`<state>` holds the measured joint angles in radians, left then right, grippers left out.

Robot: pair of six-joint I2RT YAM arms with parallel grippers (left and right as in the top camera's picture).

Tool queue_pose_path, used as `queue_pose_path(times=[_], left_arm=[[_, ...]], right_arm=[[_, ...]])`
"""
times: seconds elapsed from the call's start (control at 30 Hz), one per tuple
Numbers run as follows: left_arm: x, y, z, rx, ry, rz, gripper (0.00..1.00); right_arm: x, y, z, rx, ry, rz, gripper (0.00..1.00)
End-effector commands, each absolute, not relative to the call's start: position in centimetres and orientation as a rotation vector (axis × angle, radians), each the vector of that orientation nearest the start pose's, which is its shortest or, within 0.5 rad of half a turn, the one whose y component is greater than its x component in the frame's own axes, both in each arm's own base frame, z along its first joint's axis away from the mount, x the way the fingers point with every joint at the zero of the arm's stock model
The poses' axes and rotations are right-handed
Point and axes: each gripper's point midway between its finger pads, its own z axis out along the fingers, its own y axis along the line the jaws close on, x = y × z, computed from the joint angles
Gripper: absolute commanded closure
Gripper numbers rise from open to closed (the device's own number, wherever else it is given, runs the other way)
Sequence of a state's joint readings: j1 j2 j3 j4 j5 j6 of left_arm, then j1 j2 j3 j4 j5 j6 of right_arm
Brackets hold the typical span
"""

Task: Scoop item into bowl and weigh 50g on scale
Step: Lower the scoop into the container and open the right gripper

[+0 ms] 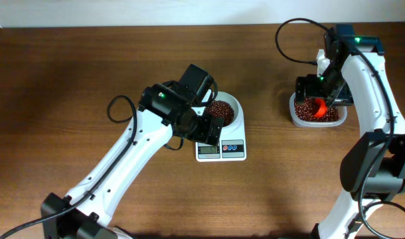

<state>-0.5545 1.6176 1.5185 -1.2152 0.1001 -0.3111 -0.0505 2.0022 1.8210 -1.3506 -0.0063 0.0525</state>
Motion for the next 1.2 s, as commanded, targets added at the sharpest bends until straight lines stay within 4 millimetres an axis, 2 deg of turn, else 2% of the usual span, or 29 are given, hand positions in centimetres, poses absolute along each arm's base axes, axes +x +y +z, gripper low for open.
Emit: queue_pose_path(times=[0.0,0.1,0.23,1.17], left_arm=[[28.4,-19.7,18.0,0.364,2.902,-0.295,0.01],[28.4,-19.7,18.0,0.364,2.902,-0.295,0.01],[28.4,-19.7,18.0,0.364,2.902,-0.295,0.01],[28.4,-19.7,18.0,0.364,2.902,-0.295,0.01]], right_arm=[[39.2,-1.4,12.1,0.161,3.098,0.030,0.01],[39.3,-1.4,12.0,0.162,3.096,0.031,0.01],[41.1,-1.6,12.2,0.159,3.021,0.030,0.01],[41.1,-1.6,12.2,0.159,3.022,0.030,0.01]])
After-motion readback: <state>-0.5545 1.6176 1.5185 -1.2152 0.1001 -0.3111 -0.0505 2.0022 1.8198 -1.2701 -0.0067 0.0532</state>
